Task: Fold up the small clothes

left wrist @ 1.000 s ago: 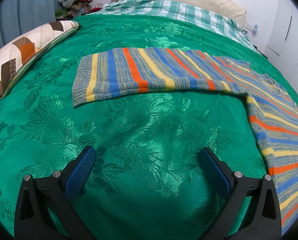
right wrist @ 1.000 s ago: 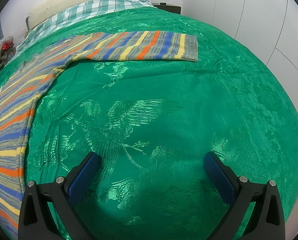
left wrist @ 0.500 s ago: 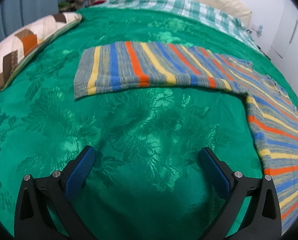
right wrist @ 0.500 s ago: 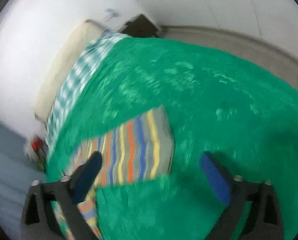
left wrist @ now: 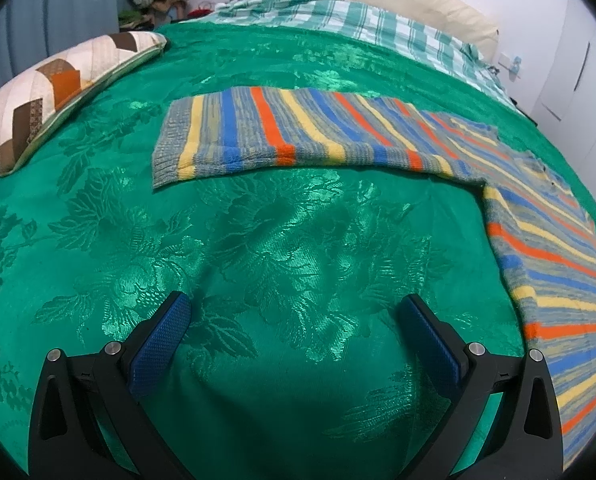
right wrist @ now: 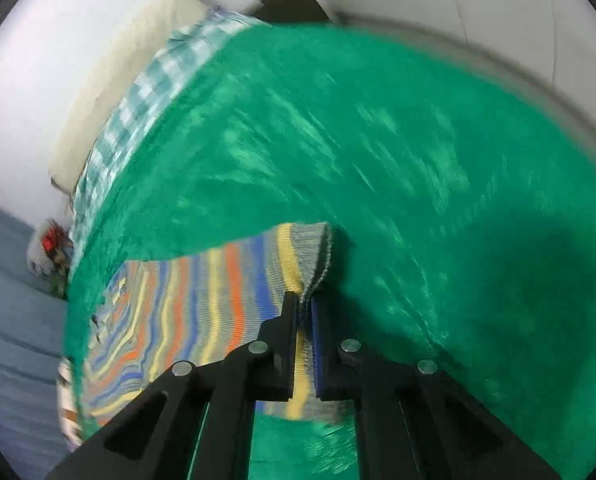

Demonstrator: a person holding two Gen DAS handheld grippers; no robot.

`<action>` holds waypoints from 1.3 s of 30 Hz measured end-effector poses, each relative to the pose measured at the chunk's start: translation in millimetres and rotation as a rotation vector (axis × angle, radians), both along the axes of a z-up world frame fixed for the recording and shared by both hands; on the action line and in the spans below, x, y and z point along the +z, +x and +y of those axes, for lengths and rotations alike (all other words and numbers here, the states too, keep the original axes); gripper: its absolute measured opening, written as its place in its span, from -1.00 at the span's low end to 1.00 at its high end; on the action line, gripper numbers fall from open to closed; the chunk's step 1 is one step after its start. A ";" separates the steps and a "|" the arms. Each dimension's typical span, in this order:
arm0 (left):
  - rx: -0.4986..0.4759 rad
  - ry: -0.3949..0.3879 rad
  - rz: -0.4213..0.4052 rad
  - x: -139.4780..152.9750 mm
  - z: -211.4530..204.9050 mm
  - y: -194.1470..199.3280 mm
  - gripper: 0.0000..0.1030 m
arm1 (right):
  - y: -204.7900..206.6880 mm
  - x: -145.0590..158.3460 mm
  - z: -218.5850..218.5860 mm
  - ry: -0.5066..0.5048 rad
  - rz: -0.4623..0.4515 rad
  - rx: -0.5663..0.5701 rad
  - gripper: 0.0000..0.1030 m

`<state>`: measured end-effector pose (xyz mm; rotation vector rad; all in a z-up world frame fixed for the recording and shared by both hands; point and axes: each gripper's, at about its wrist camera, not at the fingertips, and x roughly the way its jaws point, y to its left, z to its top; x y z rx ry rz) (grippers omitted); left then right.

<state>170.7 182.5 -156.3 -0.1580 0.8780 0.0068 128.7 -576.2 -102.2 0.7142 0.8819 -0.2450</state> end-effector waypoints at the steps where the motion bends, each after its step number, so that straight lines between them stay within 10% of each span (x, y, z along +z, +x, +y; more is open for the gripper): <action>1: 0.001 0.002 -0.004 -0.2 -0.3 -0.3 0.99 | 2.6 11.9 9.2 -0.036 -0.007 0.027 -0.87; 8: 0.006 0.013 -0.013 -0.2 -2.5 -1.1 0.99 | 75.3 115.7 159.2 0.023 -0.158 0.389 -0.87; 13: 0.006 0.010 -0.014 -0.1 -2.7 -0.8 0.99 | 135.4 101.0 260.9 0.142 -0.156 0.505 -0.80; 15: 0.008 0.014 -0.014 0.4 -3.1 -1.0 0.99 | 165.6 71.8 287.2 0.248 -0.104 0.532 0.04; 17: 0.010 0.018 -0.015 1.0 -3.5 -0.6 0.99 | 176.5 49.0 299.9 0.296 -0.079 0.506 0.24; 24: 0.011 0.023 -0.008 0.9 -3.6 1.2 0.99 | 166.1 16.8 274.0 0.353 -0.073 0.461 0.24; 28: 0.010 0.017 -0.008 1.0 -3.1 1.0 0.99 | 156.5 -39.8 248.7 0.291 0.099 0.354 0.22; 34: 0.003 0.008 0.012 8.4 -3.4 0.4 0.99 | 119.8 -0.6 226.1 0.449 -0.180 0.350 0.25; 38: -0.037 -0.026 -0.072 37.8 -14.5 9.7 0.99 | 101.3 -38.0 208.3 0.393 0.028 0.248 0.33; 39: -0.037 -0.041 -0.084 43.4 -16.3 15.3 0.99 | 97.0 -54.6 205.0 0.372 0.093 0.224 0.01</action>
